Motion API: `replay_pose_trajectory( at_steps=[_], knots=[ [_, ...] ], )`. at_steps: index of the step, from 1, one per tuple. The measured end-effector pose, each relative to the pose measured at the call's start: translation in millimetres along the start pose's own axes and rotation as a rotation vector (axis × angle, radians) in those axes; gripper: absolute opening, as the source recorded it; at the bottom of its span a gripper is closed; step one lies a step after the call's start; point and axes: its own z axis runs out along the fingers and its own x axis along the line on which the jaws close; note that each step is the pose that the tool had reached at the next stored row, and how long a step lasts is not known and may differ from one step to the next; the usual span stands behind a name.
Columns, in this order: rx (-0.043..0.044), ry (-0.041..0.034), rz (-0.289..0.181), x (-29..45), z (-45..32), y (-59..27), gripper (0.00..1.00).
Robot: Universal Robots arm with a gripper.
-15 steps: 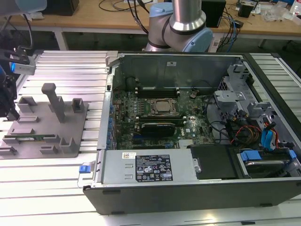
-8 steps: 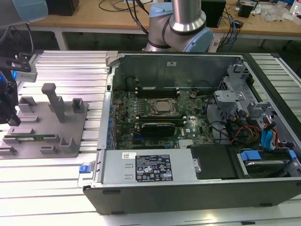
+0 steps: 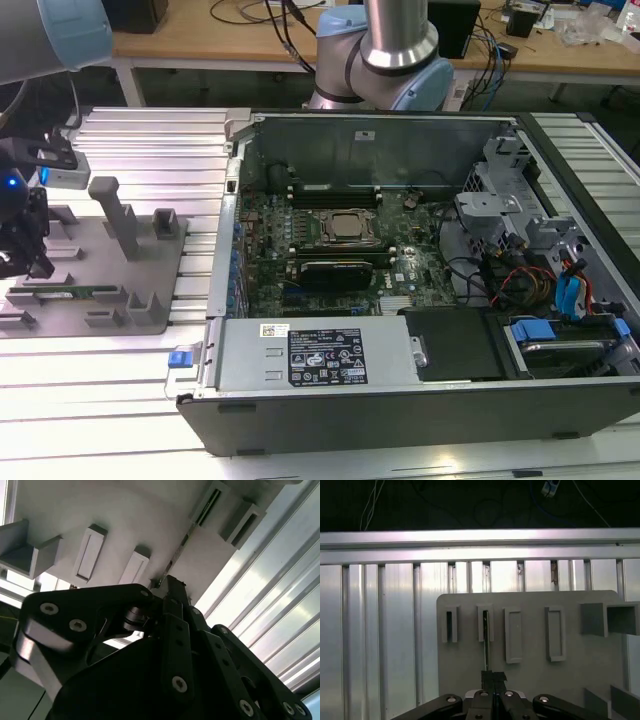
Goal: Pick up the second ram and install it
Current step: 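Pick up the second ram and move it above second insertion slot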
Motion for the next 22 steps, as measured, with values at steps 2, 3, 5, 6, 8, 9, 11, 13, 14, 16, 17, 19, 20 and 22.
replay_pose_trajectory(
  at_steps=[2, 3, 5, 6, 8, 9, 11, 13, 14, 16, 17, 19, 20, 22],
  knots=[
    [0.0, 0.0, 0.0, 0.0, 0.0, -0.1, 0.08],
    [0.0001, 0.0, 0.0, 0.0, 0.1, -0.1, 0.08],
    [0.0001, 0.0, 0.0, 0.0, 0.1, -0.1, 0.08],
    [0.0001, 0.0, 0.0, 0.0, 0.1, -0.1, 0.14],
    [0.0001, 0.0, 0.0, 0.0, 0.1, -0.1, 0.27],
    [0.0001, 0.0, 0.0, 0.0, 0.1, -0.1, 0.34],
    [0.0006, -0.0003, 0.0, 0.0, 1.0, -0.2, 0.34],
    [0.0002, 0.0, 0.0, 0.1, 3.9, -0.3, 0.34],
    [0.0001, 0.0, 0.0, 0.2, 5.9, -0.4, 0.34],
    [0.0001, 0.0, 0.0, 0.3, 9.6, -0.5, 0.34],
    [0.0, 0.0001, 0.0, 0.3, 10.3, -0.5, 0.34],
    [0.0001, 0.0001, 0.0, 0.4, 11.1, -0.5, 0.34],
    [0.0003, -0.0001, 0.0, 0.6, 12.0, -0.6, 0.34],
    [0.0002, 0.0, 0.0, 0.7, 14.8, -0.7, 0.34]
  ],
)
